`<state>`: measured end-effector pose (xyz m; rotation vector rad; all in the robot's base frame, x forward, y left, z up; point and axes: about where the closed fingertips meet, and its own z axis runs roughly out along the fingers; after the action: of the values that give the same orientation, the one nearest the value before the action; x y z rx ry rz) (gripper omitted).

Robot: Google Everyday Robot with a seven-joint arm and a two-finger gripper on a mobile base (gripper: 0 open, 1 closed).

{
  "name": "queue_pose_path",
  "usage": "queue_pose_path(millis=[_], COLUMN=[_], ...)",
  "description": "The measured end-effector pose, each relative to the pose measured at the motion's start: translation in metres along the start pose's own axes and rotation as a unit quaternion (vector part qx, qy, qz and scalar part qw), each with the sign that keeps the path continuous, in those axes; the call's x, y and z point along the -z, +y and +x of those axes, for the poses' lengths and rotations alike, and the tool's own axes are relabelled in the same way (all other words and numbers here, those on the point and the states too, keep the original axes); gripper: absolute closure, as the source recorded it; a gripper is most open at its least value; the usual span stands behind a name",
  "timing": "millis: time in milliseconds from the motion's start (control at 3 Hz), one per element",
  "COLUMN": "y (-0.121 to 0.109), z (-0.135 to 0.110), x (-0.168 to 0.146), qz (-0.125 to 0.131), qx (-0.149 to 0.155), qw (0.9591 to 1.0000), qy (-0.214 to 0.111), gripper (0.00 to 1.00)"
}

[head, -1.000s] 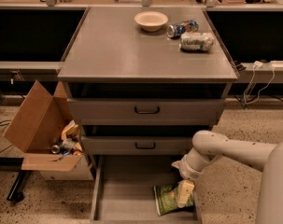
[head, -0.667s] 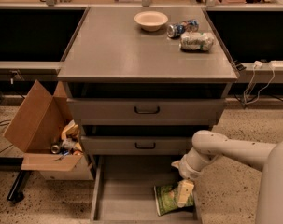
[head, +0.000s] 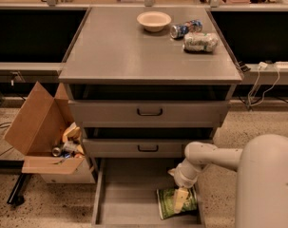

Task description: Pick green jalapeno chip bag from bottom drawer and place on counter

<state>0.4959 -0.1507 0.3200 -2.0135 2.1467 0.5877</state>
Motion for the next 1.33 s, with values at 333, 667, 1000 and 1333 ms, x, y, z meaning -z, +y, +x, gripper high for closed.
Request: queue_pose_path(millis=[333, 667, 1000, 1333], y=[-0.021, -0.044, -0.063, -0.078], z=[0.018, 0.039, 0.055, 0.072], x=[-0.037, -0.065, -0.085, -0.111], qz=[0.014, 0.026, 0.034, 0.028], qx=[0.009, 0.011, 0.007, -0.004], qw=[0.9998, 0.9994, 0.9991, 0.9995], qy=[-0.008, -0.019, -0.023, -0.013], gripper=[0.00, 0.00, 0.00, 0.04])
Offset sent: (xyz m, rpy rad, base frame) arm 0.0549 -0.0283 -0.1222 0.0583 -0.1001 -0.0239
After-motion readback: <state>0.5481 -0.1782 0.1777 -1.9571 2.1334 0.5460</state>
